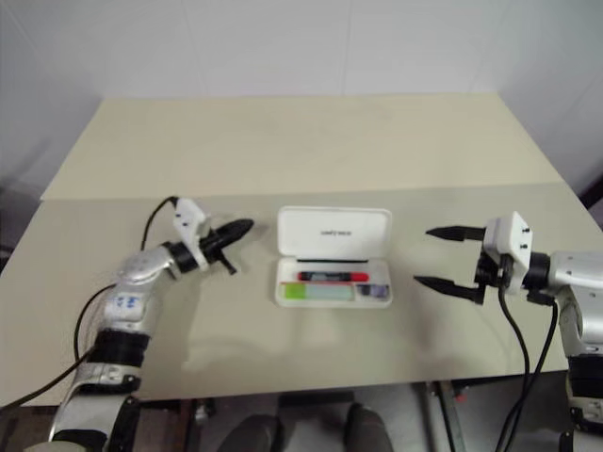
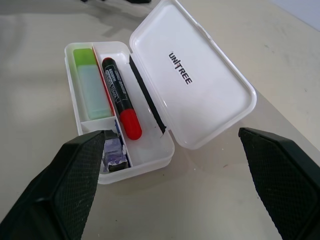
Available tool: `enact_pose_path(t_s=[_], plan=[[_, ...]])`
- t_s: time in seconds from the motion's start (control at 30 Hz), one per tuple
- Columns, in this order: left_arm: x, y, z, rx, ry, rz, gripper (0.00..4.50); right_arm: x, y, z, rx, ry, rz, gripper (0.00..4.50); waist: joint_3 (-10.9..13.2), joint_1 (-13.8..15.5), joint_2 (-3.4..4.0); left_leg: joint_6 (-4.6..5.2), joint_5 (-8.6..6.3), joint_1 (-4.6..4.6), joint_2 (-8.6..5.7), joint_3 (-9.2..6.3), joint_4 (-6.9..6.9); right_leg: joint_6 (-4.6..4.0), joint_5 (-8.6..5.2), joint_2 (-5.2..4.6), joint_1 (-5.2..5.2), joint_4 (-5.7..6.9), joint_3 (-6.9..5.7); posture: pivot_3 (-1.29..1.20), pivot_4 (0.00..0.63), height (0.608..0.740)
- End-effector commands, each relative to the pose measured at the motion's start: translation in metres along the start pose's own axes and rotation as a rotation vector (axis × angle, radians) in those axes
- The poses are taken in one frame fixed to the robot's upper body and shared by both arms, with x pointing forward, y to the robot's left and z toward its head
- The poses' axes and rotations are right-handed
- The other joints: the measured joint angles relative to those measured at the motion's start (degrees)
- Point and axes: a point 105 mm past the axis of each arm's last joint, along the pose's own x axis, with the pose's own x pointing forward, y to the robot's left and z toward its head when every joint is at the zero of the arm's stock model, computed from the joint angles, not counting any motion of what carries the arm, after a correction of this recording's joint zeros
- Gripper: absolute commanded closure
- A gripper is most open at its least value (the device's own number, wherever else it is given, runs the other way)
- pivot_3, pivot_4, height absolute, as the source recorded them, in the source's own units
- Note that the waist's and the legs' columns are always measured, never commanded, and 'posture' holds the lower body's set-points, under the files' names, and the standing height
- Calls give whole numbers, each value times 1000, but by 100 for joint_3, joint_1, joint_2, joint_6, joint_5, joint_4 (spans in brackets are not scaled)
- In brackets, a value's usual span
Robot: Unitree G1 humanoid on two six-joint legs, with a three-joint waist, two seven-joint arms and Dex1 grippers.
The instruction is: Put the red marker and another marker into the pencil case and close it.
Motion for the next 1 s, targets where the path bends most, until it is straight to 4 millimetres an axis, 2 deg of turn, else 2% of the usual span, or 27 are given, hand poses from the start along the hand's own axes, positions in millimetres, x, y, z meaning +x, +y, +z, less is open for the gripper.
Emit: enact_pose_path(t_s=[0.03,0.13,0.27,0.6,0.9,1.0], plan=[[14,-3,7,32,7,-50,4461,-1,-1,10,-38,-18,-13,0,0,-12,0,0,0,0,0,3,0,0,0,0,0,-2,0,0,150,740],[23,-6,10,35,16,-94,4461,1,0,11,-40,-19,-11,0,0,-14,-1,-1,0,2,3,12,1,1,0,1,0,-3,-2,0,150,740],[29,-13,27,54,-51,-164,4461,2,0,12,-43,-24,-10,0,0,-9,-1,-1,1,2,3,15,4,1,1,0,-1,-2,-2,0,150,740],[11,-26,39,137,-108,-313,4461,4,1,13,-45,-36,-14,0,0,-5,-1,-1,0,1,4,15,6,2,1,-3,-1,-2,-6,0,150,740],[4,-61,48,298,-129,-552,4461,4,-1,12,-45,-39,-24,0,0,-2,-1,0,0,-1,4,15,10,2,1,-3,0,-2,-6,0,150,740],[6,-79,51,337,-133,-642,4461,4,0,11,-44,-40,-30,0,0,-3,-1,0,0,-2,3,16,11,2,1,-4,1,-2,-5,0,150,740]])
